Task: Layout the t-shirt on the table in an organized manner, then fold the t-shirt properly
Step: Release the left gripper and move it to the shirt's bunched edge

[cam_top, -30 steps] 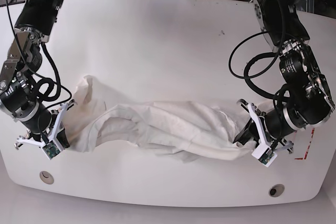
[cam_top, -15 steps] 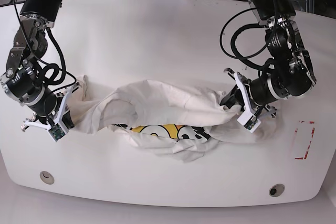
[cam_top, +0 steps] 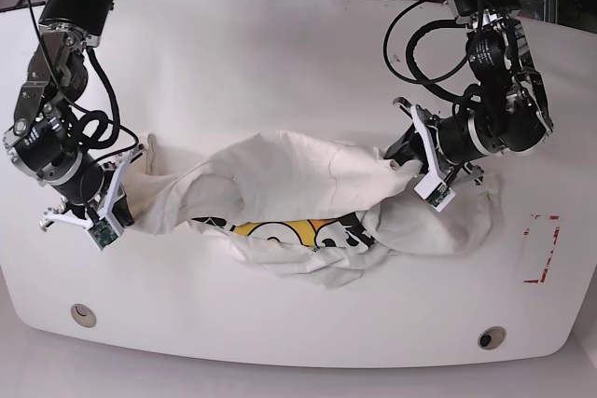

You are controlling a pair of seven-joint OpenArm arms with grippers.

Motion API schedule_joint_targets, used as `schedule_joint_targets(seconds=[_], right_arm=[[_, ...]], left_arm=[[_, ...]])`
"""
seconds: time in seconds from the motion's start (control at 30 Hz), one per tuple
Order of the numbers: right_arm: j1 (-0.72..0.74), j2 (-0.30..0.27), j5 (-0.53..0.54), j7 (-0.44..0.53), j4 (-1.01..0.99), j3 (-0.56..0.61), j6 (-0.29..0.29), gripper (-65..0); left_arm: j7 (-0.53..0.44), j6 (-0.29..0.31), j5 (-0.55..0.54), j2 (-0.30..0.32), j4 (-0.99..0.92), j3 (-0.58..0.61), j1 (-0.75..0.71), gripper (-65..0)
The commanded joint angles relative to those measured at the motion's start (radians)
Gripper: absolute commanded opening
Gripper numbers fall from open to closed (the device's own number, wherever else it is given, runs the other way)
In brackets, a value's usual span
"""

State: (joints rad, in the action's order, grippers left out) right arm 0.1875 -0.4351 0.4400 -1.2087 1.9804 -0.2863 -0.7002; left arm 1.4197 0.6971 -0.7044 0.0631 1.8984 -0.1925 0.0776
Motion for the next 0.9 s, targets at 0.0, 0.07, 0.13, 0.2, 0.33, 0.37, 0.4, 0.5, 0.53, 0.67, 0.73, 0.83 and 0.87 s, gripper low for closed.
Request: schedule_joint_targets(seconds=[0.0,0.07,0.13,0.2,0.33,0.37,0.4,0.5,0.53,0.67,0.73,0.83,0.87], right_arm=[[0.025,-0.017,0.0,0.02,0.017,-0.001,0.002,-65.0],[0.025,-0.015,0.0,0.02,0.017,-0.001,0.002,-65.0],[0.027,-0.015,0.0,0.02,0.017,-0.001,0.002,-65.0],[0.027,-0.003,0.0,0.02,0.017,0.0,0.002,-65.0],[0.027,-0.001,0.0,0.02,0.017,0.0,0.002,-65.0],[0.027,0.0,0.0,0.02,0.017,0.0,0.002,-65.0],[0.027,0.0,0.0,0.02,0.017,0.0,0.002,-65.0],[0.027,0.002,0.0,0.02,0.017,0.0,0.002,-65.0],[0.027,0.002,0.0,0.02,0.017,0.0,0.002,-65.0],[0.027,0.003,0.0,0.02,0.017,0.0,0.002,-65.0],[0.027,0.003,0.0,0.02,0.017,0.0,0.002,-65.0],[0.027,0.003,0.0,0.02,0.017,0.0,0.002,-65.0],[0.027,0.003,0.0,0.02,0.017,0.0,0.002,-65.0]], left_arm=[[-0.023,0.001,-0.022,0.024,0.02,0.021,-0.003,-41.4],[-0.023,0.001,-0.022,0.033,0.02,0.024,-0.017,-33.3],[-0.023,0.001,-0.022,0.036,0.02,0.023,-0.017,-28.1],[-0.023,0.001,-0.022,0.051,0.019,0.023,-0.019,-26.4],[-0.023,0.001,-0.022,0.096,0.019,-0.005,-0.011,-26.4],[-0.023,0.001,-0.022,0.103,0.019,-0.04,0.003,-26.4],[-0.023,0.001,-0.022,0.108,0.017,-0.065,0.012,-26.2],[-0.023,0.001,-0.022,0.117,0.016,-0.163,0.047,-26.1],[-0.023,0.001,-0.022,0.125,0.016,-0.192,0.055,-26.1],[-0.023,0.001,-0.022,0.168,-0.017,-0.307,0.113,-26.1],[-0.023,0.001,-0.022,0.18,-0.052,-0.342,0.133,-26.1],[-0.023,0.001,-0.016,0.202,-0.136,-0.413,0.172,-26.1],[-0.023,0.001,-0.016,0.209,-0.161,-0.428,0.179,-26.1]])
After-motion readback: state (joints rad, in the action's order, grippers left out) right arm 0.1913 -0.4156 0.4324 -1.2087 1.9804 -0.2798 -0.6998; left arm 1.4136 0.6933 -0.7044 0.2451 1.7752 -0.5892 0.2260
